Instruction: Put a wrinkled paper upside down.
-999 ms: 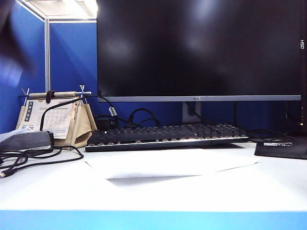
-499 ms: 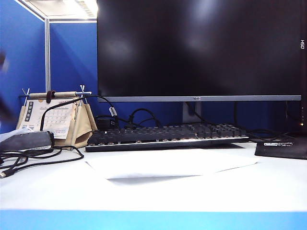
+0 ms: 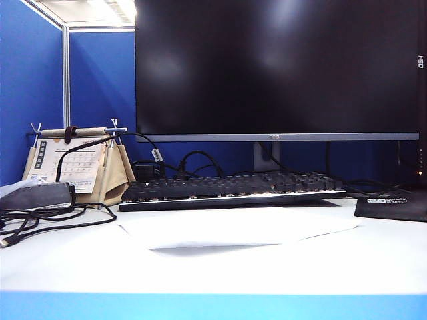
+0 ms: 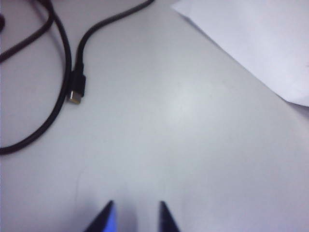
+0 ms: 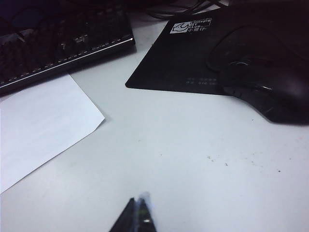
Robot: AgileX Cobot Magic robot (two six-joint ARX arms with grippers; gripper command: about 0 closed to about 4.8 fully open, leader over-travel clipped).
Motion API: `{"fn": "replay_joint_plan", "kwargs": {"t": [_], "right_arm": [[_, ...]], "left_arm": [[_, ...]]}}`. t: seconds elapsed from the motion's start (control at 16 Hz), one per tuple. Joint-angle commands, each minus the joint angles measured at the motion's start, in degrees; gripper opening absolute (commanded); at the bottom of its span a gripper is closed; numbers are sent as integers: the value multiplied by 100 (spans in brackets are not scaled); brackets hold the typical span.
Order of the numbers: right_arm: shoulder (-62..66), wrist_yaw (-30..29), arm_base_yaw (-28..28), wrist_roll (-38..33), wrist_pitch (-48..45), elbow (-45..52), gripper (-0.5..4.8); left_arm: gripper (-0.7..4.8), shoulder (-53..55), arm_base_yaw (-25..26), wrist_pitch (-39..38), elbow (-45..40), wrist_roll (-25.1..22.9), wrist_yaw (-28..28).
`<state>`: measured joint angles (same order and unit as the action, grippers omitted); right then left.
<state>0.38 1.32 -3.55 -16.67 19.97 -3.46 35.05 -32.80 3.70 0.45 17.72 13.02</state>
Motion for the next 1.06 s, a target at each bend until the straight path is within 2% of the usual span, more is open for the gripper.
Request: {"fn": "replay_joint_plan", "kwargs": {"t": [0.06,1.06], "right_arm": [[7,2,-9,17,-55,37,-5],[4,15,-2,17,-63,37,-5]], "left_arm": [[120,-15,2,133,11,33,4],[120,-15,2,111,11,28,-59]]}}
